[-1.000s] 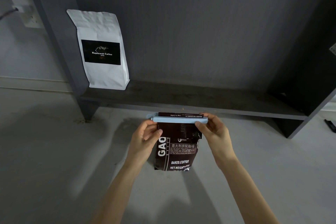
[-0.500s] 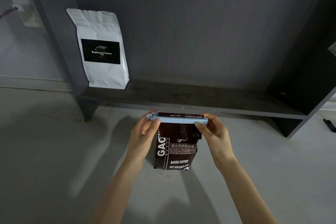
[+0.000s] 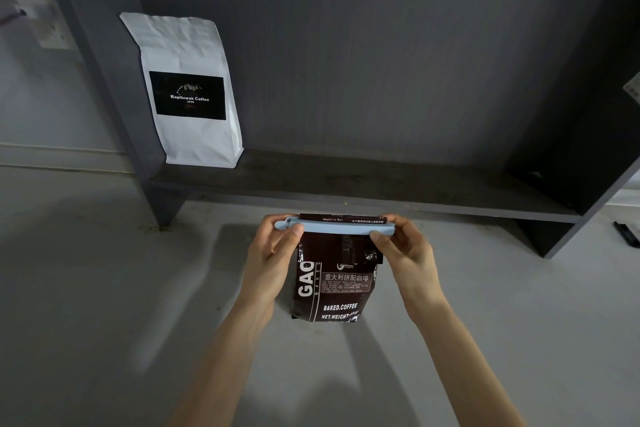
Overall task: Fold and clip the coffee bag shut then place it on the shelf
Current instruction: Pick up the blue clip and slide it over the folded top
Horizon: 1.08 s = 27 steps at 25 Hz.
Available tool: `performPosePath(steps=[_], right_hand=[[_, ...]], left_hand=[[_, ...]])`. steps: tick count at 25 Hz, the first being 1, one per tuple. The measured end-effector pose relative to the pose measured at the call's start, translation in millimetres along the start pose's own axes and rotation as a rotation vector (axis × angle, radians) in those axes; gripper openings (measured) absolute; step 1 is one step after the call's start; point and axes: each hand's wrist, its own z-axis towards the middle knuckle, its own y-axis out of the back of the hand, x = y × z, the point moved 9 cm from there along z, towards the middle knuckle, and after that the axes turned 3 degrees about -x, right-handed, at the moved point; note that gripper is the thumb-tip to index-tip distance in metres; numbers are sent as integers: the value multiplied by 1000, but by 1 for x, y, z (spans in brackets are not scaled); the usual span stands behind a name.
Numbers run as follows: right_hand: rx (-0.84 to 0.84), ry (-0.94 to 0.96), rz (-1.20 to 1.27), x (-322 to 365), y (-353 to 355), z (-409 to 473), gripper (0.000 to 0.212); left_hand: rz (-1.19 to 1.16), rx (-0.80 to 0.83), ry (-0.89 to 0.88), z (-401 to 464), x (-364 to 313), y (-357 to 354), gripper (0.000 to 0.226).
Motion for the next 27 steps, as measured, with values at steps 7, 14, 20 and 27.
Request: performPosePath(steps=[7,14,20,27], right_hand=[[-14,-7,16,-4,0,0,20],[-18,5,-34,-19,5,-4,27],[-48,-22,-204,-49,13,-9,27],[32,-85,-315,-76,6,-22,30]], left_hand=[[16,5,14,2,4,0,5],[0,113,11,-2,16,-6,23],[171,181,32,-4,47,-6,29],[497,242,72,-10,73,-3,56]])
